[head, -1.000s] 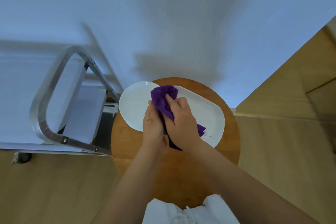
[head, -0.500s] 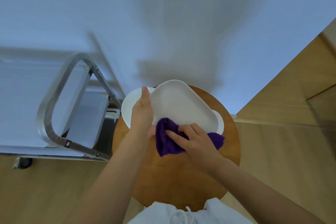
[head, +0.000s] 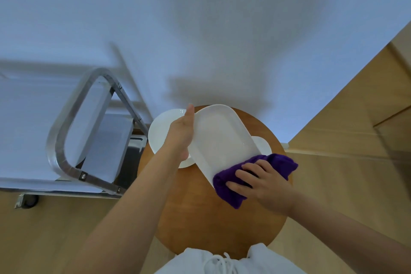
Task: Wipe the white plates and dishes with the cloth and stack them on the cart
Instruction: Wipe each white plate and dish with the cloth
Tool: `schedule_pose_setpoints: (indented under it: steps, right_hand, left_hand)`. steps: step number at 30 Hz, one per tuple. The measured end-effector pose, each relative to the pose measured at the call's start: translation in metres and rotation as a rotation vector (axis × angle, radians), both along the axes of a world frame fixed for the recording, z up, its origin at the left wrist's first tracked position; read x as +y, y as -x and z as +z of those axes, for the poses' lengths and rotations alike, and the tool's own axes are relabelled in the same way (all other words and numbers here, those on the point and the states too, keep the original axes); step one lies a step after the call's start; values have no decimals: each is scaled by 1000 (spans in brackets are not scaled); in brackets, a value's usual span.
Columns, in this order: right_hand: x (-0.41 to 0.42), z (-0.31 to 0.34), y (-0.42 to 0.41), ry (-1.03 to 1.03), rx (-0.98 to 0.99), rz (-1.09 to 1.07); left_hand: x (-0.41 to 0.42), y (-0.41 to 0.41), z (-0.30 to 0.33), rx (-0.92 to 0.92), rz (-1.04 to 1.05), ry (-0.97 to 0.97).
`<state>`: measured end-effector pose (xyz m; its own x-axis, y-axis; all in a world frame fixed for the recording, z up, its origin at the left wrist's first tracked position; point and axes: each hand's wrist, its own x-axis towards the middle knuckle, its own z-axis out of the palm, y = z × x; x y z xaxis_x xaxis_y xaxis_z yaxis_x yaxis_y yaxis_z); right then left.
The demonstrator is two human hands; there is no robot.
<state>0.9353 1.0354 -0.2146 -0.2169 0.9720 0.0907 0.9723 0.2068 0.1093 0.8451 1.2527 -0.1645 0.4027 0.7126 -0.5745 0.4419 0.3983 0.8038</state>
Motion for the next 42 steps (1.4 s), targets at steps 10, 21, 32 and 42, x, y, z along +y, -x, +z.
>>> schedule_pose_setpoints:
  steps: [10,21,32,42]
  right_hand:
    - [26,18,-11,-21,-46,141]
    - [80,49,-31,-387,6,-11]
    - [68,41,-3,-146,364,-231]
    - [31,43,22,-193,403,-186]
  left_hand:
    - [2,-3,12,44,-256,-107]
    - [-4,5,9,-14,-232,-49]
    - [10,2,13,51,-70,-24]
    - [43,7,14,43,65,67]
